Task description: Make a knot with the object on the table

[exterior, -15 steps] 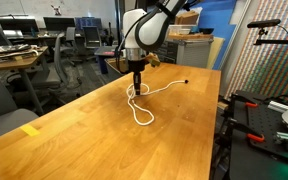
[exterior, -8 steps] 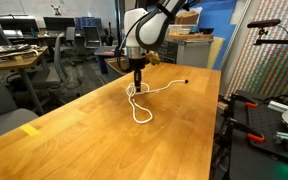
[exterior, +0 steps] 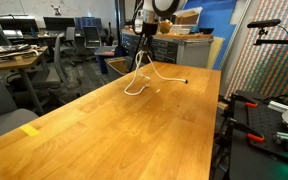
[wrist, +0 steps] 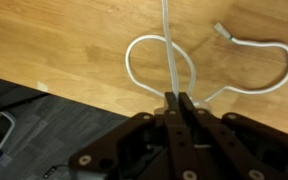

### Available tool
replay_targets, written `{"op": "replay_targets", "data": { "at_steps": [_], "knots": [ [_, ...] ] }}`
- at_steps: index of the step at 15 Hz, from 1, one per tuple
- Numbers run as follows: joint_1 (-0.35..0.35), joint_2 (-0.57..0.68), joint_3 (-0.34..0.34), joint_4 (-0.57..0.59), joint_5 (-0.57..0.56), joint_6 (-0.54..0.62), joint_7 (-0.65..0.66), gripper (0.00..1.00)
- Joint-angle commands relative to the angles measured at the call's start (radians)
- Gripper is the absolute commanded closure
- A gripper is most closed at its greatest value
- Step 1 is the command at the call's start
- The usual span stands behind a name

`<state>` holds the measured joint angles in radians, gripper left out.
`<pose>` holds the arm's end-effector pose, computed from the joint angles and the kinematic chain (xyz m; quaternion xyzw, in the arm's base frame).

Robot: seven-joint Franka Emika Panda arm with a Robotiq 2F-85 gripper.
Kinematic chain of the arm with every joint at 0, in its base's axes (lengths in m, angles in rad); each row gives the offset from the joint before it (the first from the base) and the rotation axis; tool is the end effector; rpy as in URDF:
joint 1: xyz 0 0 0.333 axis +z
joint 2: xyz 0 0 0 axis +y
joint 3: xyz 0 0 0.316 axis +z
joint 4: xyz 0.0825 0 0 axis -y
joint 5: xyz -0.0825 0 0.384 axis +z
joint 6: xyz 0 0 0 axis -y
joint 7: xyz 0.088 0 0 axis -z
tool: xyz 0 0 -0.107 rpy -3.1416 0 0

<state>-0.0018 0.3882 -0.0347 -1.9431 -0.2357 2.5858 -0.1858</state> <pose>0.6426 -0.0179 0.3077 0.9747 0.1664 0.1159 0.0940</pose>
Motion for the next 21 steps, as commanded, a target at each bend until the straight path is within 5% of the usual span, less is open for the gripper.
{"op": "replay_targets", "data": {
  "at_steps": [1, 11, 21],
  "knots": [
    [-0.062, -0.202, 0.002, -0.112, 0.104, 0.002, 0.022, 0.93],
    [-0.151, -0.594, -0.103, -0.084, 0.321, -0.176, 0.155, 0.94],
    [-0.229, -0.616, -0.151, 0.022, 0.313, -0.158, 0.478, 0.93]
  ]
}}
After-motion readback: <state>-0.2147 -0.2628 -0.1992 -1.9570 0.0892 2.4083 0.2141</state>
